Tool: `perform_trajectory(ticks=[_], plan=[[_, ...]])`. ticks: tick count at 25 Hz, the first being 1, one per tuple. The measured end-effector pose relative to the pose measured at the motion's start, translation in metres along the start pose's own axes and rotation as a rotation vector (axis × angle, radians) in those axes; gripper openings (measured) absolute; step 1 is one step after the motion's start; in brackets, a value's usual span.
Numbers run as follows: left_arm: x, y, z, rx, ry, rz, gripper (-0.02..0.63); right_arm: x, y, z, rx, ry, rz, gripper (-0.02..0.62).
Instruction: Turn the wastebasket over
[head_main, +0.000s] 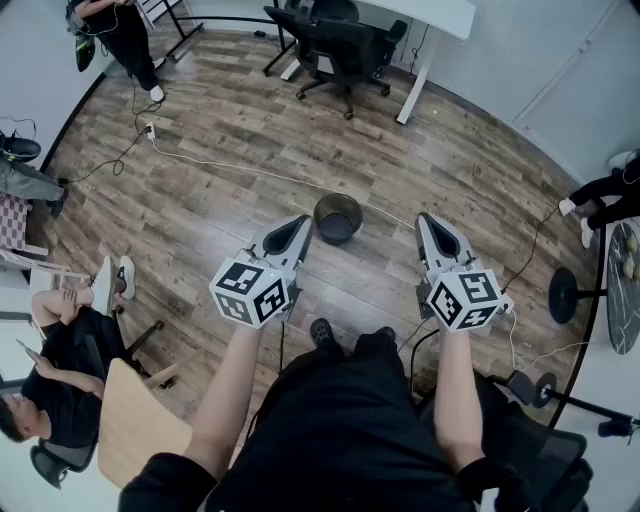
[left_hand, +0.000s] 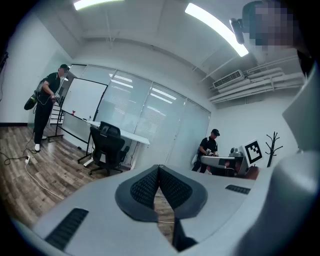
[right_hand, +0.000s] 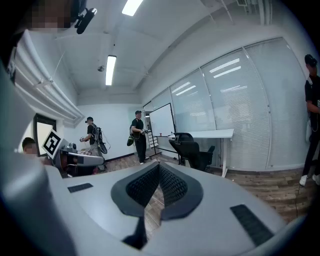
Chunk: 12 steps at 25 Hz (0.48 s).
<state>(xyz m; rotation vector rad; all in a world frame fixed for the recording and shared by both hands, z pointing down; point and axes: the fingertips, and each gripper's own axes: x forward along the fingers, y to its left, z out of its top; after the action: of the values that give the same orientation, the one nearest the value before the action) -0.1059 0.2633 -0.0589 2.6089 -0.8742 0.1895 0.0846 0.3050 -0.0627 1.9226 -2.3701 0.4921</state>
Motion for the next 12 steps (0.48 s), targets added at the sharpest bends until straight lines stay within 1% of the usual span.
perform_trajectory(ticks=[3,7,12], plan=[[-0.002,0.003,0.003,-0.018,0.002,-0.014,0.017,-0.006,-0.004,0.002,-0.002,0.001,-0.006,0.031],[-0.008,0.005,0.006,-0.034,-0.012,-0.009,0.017,-0.010,-0.001,0.002,-0.013,0.009,-0.004,0.032],[-0.014,0.004,0.007,-0.030,-0.022,-0.014,0.017,-0.015,0.006,-0.001,-0.031,0.015,-0.004,0.032]])
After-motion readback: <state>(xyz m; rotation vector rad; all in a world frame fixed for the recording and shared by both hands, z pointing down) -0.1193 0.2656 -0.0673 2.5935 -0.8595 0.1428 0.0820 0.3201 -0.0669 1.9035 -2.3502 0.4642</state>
